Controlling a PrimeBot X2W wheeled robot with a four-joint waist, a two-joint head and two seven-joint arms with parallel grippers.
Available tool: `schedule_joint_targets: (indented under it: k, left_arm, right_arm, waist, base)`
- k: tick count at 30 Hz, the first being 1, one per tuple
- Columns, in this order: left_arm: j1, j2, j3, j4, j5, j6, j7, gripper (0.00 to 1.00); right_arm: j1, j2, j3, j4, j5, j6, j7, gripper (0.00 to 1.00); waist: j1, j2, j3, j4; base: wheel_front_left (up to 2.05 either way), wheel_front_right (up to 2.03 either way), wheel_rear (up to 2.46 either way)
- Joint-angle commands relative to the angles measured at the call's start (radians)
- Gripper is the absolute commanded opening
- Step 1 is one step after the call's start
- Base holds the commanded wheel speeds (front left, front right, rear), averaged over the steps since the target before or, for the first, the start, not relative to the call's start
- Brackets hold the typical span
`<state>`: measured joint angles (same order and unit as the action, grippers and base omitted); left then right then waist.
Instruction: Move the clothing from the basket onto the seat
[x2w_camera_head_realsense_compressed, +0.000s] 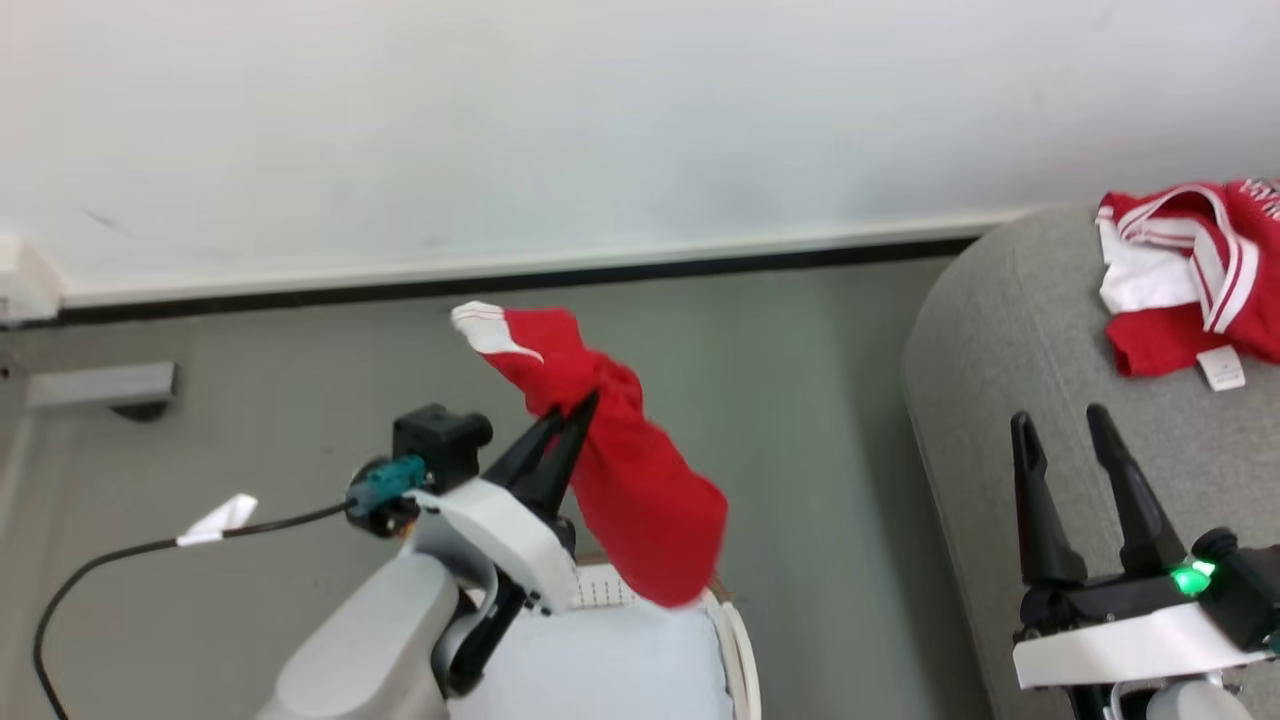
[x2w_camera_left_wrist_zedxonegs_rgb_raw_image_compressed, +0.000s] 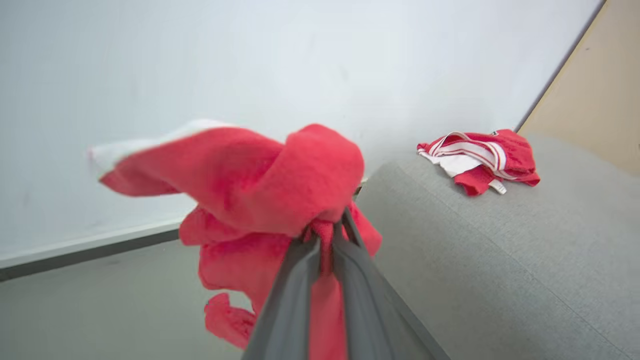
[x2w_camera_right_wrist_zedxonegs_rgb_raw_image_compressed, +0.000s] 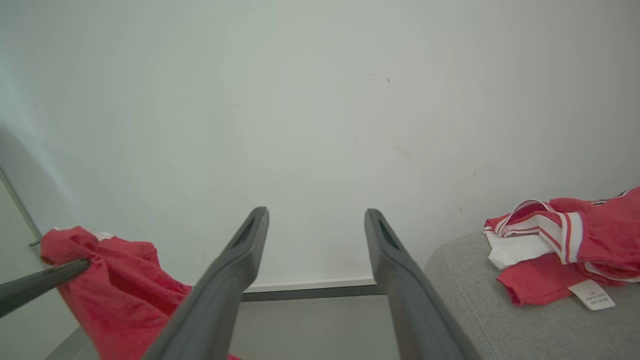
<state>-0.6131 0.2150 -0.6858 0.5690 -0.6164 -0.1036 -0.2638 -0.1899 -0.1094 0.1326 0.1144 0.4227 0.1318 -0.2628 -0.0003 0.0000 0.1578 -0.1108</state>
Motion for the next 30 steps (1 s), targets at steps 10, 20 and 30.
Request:
schedule_joint_targets:
  k: [10, 20, 30]
  left_arm:
    - [-0.031, 0.091, 0.078, -0.313, -0.020, 0.084, 0.080, 0.00]
    - [-0.045, 0.136, 0.111, -0.532, -0.045, 0.156, 0.194, 0.00]
    - [-0.019, 0.133, 0.094, -0.570, -0.052, 0.170, 0.209, 0.00]
  right_arm:
    - [0.038, -0.013, 0.045, 0.015, 0.014, -0.002, -0.002, 1.00]
    - [0.041, -0.019, 0.089, -0.028, -0.009, -0.002, 0.033, 1.00]
    - [0.030, -0.035, 0.172, -0.141, -0.001, -0.002, 0.110, 1.00]
  waist:
    - [0.0003, 0.0000, -0.126, -0.022]
    - [0.0003, 0.0000, -0.161, -0.014]
    - [0.0003, 0.0000, -0.174, -0.005]
  base:
    - [0.00, 0.00, 0.00]
    - [0.00, 0.00, 0.00]
    - [0.00, 0.00, 0.00]
